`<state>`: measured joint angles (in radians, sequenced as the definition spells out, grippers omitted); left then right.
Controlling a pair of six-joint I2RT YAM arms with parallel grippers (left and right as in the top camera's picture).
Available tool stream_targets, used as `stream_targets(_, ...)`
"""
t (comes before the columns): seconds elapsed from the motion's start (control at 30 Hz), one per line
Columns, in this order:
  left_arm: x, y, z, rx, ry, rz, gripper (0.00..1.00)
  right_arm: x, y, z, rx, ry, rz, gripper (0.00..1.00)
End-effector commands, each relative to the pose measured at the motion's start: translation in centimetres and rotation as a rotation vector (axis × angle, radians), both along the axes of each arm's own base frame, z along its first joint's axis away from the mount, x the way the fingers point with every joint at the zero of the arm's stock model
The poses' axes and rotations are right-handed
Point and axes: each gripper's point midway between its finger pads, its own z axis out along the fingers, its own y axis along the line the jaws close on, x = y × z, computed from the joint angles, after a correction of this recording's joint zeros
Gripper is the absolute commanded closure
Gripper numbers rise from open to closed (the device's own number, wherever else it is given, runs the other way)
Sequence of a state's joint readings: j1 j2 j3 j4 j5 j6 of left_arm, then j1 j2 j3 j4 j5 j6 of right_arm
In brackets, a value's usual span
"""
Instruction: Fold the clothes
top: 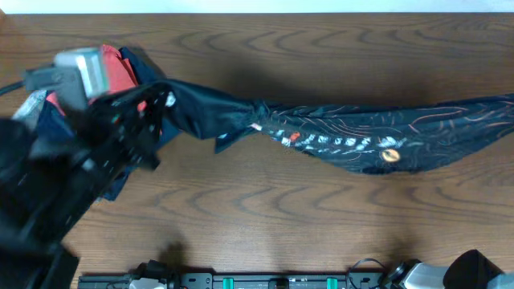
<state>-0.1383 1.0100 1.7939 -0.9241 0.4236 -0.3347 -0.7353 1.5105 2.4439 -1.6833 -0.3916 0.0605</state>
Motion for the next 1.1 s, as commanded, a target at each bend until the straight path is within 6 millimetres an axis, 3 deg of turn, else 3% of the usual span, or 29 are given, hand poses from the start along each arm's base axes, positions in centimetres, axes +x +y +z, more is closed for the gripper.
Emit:
stream_targets(0.0,-1.2,0.1,1.7,0.010,-0.048,-0.010,0.94,-1.6,1.6,3.4,-0.081,-0.106,0.017,0.99)
stream_targets(0.2,-2.1,0.5,3.0,0.026,-0.090,0.004,0.94,-2.3,1.5,5.3,-0.159,-0.166,-0.017,0.99)
stream_targets(0.33,-0.8,0.5,2.0,0.037,-0.044,0.014,0.94,-1.3,0.5,4.4,-0.132,-0.136,-0.016,0.99)
stream_targets(0.43,1.4,0.2,0.1,0.047,0.038,0.009,0.94,0.3,-0.3,2.4,-0.081,-0.075,0.017,0.99)
stream_targets(0.6,6.5,-1.6,-4.7,0.073,0.221,-0.068,0.94,4.2,-0.5,-1.9,0.002,0.061,0.133,0.99)
stream_targets(0.77,13.3,-3.2,-12.1,0.125,0.427,-0.130,0.94,8.9,-0.2,-6.8,0.052,0.201,0.229,0.99)
stream_targets(0.9,18.6,-4.1,-17.6,0.191,0.484,-0.171,0.94,13.0,-0.3,-10.6,0.061,0.283,0.271,0.99)
stream_targets(1.0,23.3,-4.6,-18.9,0.211,0.394,-0.178,0.94,17.1,-0.9,-11.6,0.079,0.226,0.240,0.99)
stream_targets(1.07,26.2,-4.6,-17.7,0.203,0.272,-0.159,0.94,19.9,-1.9,-10.6,0.073,0.125,0.193,0.99)
